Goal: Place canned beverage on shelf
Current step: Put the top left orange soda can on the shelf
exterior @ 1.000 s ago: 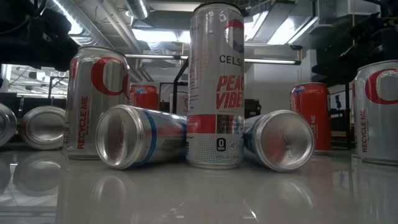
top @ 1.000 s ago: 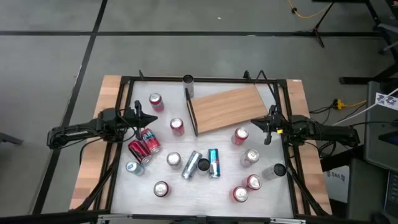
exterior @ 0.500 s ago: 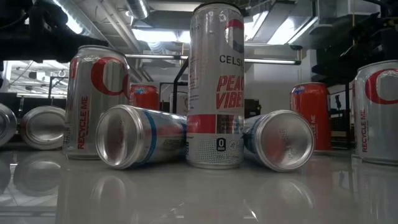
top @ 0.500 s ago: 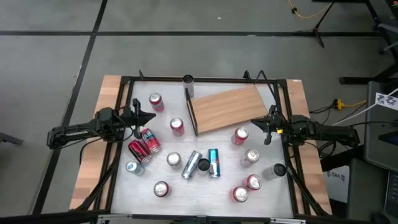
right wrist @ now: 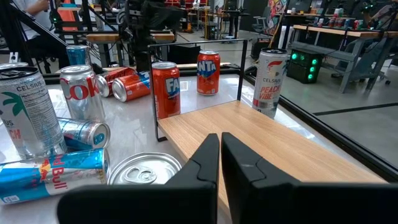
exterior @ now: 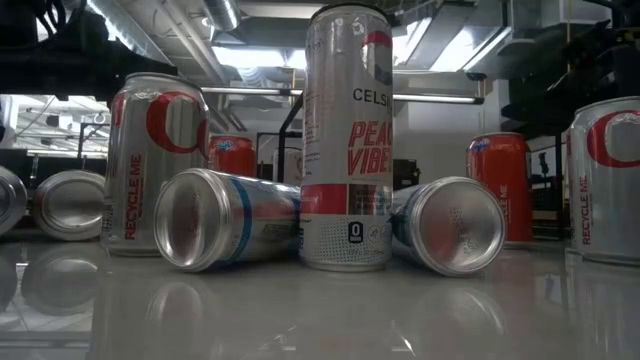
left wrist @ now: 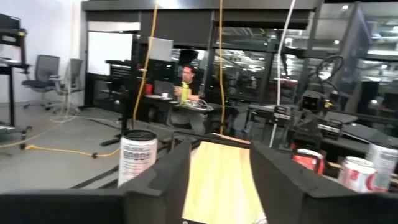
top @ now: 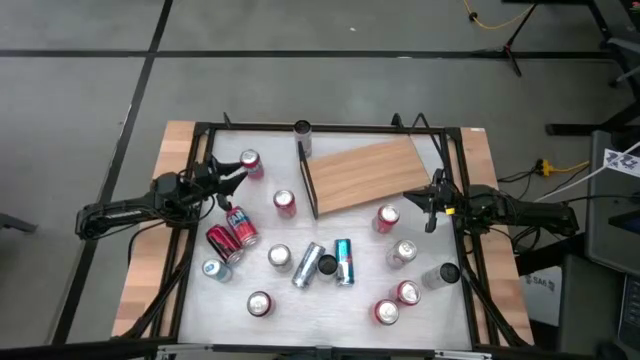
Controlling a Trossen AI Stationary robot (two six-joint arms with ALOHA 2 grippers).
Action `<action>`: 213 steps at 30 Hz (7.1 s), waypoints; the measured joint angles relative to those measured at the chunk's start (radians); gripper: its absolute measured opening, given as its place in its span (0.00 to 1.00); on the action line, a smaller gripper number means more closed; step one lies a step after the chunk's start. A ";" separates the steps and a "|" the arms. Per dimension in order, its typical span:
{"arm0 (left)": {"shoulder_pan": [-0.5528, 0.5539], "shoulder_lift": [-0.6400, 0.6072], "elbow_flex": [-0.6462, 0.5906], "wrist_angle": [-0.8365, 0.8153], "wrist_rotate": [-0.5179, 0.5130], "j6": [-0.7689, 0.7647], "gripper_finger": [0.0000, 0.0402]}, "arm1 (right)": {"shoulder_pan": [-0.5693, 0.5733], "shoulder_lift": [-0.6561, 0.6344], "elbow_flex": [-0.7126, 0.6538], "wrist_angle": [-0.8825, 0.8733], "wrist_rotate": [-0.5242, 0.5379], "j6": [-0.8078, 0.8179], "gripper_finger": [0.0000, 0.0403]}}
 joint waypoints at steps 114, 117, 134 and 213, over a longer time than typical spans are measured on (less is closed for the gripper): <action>0.501 1.263 0.883 -0.987 0.195 0.453 0.90 | 0.000 0.000 0.000 0.000 0.000 0.000 0.02; 0.501 1.263 0.883 -0.988 0.206 0.456 0.82 | 0.000 0.000 0.000 0.000 0.000 0.000 0.02; 0.499 1.257 0.888 -1.001 0.233 0.474 0.66 | 0.000 0.000 0.000 0.000 0.000 0.000 0.02; 0.252 2.094 2.036 -1.391 0.274 0.316 0.76 | 0.000 0.000 0.000 0.000 -0.002 0.000 0.02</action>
